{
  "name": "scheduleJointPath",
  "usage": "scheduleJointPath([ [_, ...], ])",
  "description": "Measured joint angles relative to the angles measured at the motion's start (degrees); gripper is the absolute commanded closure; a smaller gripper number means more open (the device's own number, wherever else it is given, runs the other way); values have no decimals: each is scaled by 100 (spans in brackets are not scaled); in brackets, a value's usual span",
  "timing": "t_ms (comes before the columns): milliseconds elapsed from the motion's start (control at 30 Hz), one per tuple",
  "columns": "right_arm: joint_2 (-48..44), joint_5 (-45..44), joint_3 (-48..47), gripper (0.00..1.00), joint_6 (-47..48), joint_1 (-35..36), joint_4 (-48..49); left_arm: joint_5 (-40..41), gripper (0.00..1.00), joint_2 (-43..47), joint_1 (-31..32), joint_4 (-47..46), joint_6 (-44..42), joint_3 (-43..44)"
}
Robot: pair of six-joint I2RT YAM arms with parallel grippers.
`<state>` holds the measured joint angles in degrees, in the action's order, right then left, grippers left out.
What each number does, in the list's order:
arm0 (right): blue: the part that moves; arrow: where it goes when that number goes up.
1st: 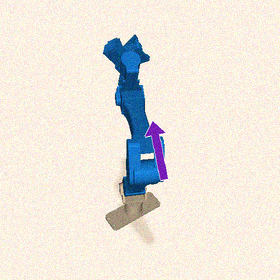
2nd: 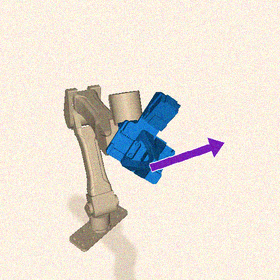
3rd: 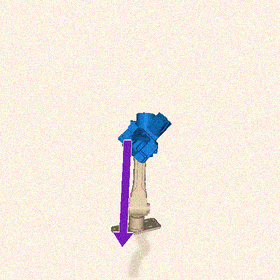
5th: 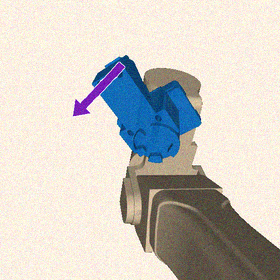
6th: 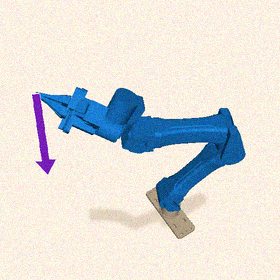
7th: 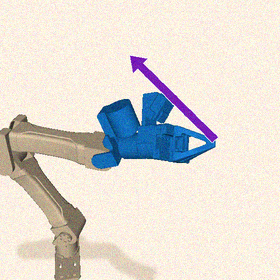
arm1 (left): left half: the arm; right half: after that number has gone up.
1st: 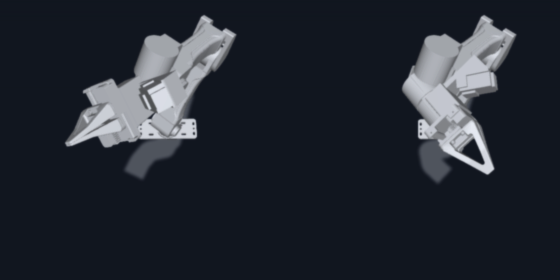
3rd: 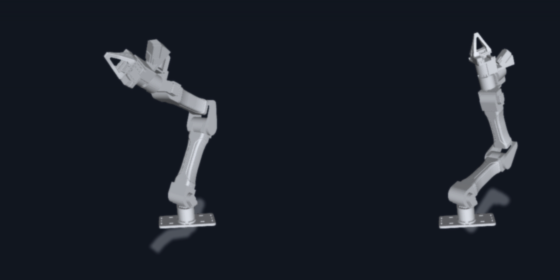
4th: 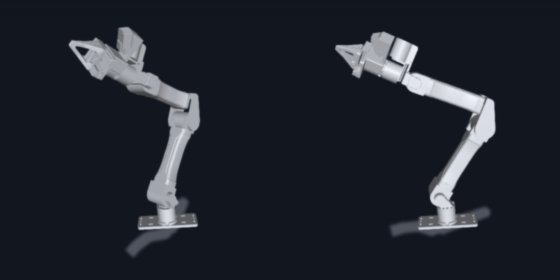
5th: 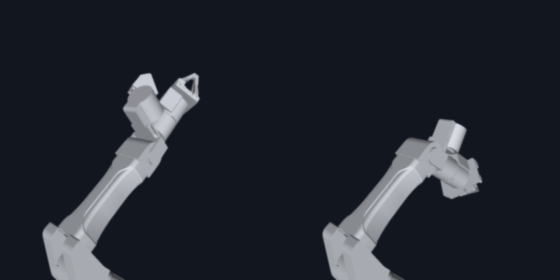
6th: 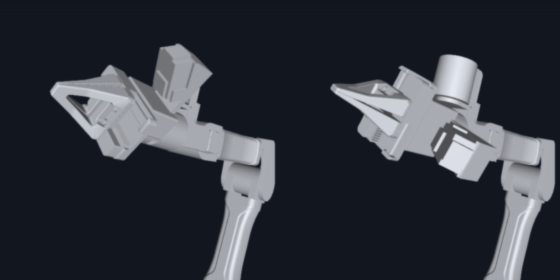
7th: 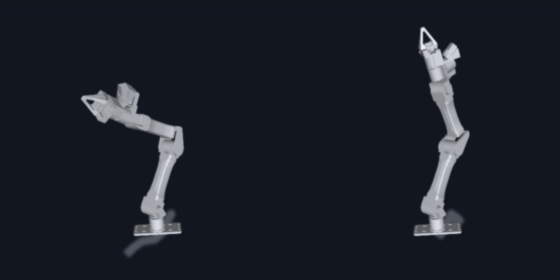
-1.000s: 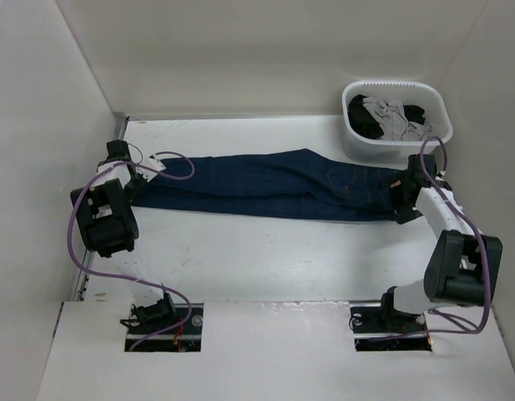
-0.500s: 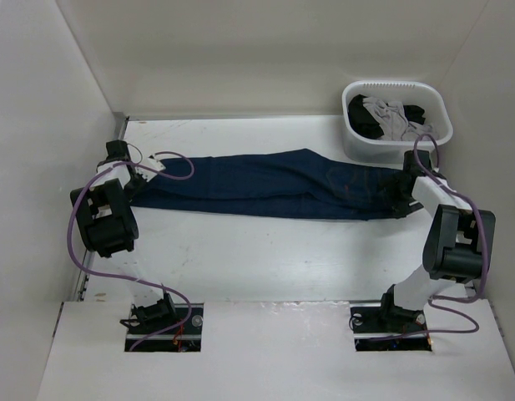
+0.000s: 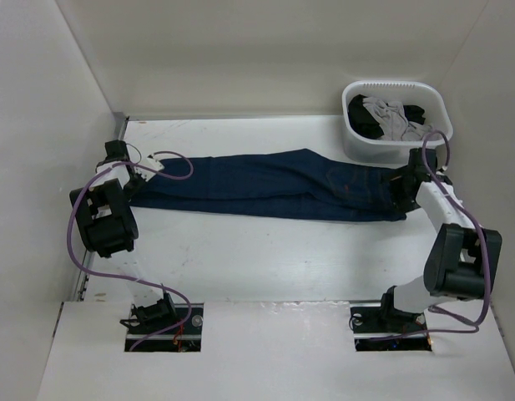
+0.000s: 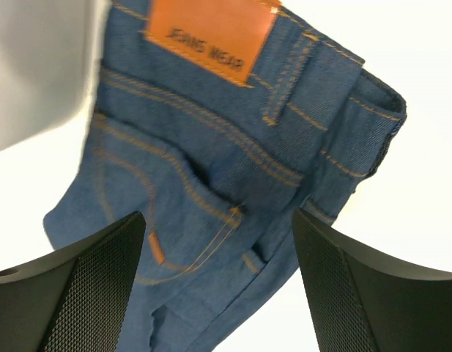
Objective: Fold and stack the trousers
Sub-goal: Fold the trousers
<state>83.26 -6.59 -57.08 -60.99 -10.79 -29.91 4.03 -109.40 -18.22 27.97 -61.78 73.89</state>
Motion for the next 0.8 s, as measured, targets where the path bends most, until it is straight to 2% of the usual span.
scheduleJointPath([
  [300,1027,-57,0,16,-55,0,31,11,98,0,0,-31,0,0],
  [467,1102,-236,-9,27,-74,0,35,22,98,0,-13,-35,-4,0],
  [633,1102,-367,-20,45,-74,-2,92,22,100,0,-55,-61,-37,0],
  [800,1108,-420,-33,77,-50,-2,105,22,100,0,-129,-129,-46,0],
])
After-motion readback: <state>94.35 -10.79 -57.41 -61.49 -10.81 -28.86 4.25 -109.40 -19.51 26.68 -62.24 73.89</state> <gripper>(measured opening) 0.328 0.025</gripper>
